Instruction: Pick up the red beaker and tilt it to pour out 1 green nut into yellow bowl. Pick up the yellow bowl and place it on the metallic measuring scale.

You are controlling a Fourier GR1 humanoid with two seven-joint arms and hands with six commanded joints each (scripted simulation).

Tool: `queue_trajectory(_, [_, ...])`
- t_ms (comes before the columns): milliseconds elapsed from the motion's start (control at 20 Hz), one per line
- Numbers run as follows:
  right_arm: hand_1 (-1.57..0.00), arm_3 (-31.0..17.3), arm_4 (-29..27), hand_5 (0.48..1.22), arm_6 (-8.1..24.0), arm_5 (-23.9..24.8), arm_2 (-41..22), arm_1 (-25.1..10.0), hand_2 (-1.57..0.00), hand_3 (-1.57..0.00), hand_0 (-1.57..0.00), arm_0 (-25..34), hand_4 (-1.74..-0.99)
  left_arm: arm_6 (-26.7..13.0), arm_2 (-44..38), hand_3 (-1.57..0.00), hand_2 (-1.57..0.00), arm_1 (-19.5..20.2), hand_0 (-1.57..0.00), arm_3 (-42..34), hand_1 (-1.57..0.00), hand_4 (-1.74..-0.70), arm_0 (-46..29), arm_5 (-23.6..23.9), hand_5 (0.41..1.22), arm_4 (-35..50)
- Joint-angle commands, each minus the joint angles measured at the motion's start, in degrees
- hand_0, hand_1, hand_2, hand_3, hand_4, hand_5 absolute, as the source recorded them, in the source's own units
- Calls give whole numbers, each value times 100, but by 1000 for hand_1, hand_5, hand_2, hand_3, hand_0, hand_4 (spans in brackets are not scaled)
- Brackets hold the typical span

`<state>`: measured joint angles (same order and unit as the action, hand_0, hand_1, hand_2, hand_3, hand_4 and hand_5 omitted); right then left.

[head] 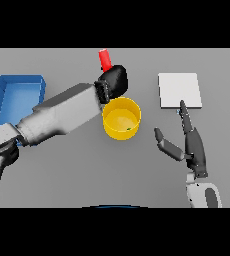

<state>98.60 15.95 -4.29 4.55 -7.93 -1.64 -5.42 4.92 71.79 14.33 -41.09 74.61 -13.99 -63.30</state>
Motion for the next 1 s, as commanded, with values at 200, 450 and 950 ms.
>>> queue_trajectory(200, [1,-78,159,635,-2,107,8,-42,1,1,1,44,-1160,24,511,-1571,-1571,-101,-1571,25,-1571,-1727,215,-44,1221,-195])
queue_trajectory(450, [1,-61,56,635,-75,64,10,6,1,1,1,-19,-1152,205,796,-1571,-1571,-118,-1571,28,-1571,-1721,656,-33,1221,-212])
queue_trajectory(950, [1,-112,-25,661,-277,-53,-45,15,1,1,1,44,-1160,139,-216,-1370,-1571,529,-1571,1676,-1571,-1727,2266,577,1221,862])
